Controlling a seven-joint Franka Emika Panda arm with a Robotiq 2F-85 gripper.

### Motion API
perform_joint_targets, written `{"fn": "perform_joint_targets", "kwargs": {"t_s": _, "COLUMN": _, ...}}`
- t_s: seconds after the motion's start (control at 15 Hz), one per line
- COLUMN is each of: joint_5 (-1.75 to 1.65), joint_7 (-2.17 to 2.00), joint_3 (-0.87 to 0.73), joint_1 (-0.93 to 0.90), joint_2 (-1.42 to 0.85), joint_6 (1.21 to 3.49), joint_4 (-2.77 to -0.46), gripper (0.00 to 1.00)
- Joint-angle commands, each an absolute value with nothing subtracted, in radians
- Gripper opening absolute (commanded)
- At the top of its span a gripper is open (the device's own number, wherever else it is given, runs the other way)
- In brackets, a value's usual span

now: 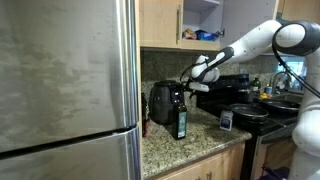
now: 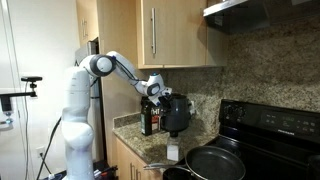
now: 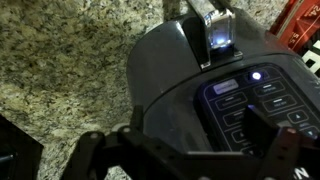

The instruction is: Turn off the air fryer

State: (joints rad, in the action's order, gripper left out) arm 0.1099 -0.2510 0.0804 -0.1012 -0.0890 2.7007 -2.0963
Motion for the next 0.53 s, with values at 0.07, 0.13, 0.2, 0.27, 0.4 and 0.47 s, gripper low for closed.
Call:
{"fn": "perform_joint_targets", "kwargs": {"t_s": 0.07, "joint_5": 0.119, "joint_7": -0.284, "joint_3": 0.081, "joint_1": -0.104, "joint_2": -0.114, "joint_6": 2.715, "joint_4": -2.08, "gripper": 1.0}}
{"fn": "perform_joint_targets", "kwargs": {"t_s": 0.13, "joint_5": 0.127, "joint_7": -0.286, "joint_3": 0.082, "joint_1": -0.104, "joint_2": -0.112, "joint_6": 2.701, "joint_4": -2.08, "gripper": 1.0}}
{"fn": "perform_joint_targets", "kwargs": {"t_s": 0.2, "joint_5": 0.113, "joint_7": -0.298, "joint_3": 0.079, "joint_1": -0.104, "joint_2": -0.112, "joint_6": 2.706, "joint_4": -2.081, "gripper": 1.0}}
{"fn": "perform_joint_targets", "kwargs": {"t_s": 0.27, "joint_5": 0.108, "joint_7": -0.31, "joint_3": 0.078, "joint_1": -0.105, "joint_2": -0.111, "joint_6": 2.699, "joint_4": -2.082, "gripper": 1.0}}
{"fn": "perform_joint_targets", "kwargs": {"t_s": 0.4, "joint_5": 0.113, "joint_7": -0.289, "joint_3": 0.08, "joint_1": -0.102, "joint_2": -0.087, "joint_6": 2.691, "joint_4": -2.096, "gripper": 1.0}}
{"fn": "perform_joint_targets", "kwargs": {"t_s": 0.47, "joint_5": 0.112, "joint_7": -0.293, "joint_3": 0.08, "joint_1": -0.102, "joint_2": -0.086, "joint_6": 2.691, "joint_4": -2.097, "gripper": 1.0}}
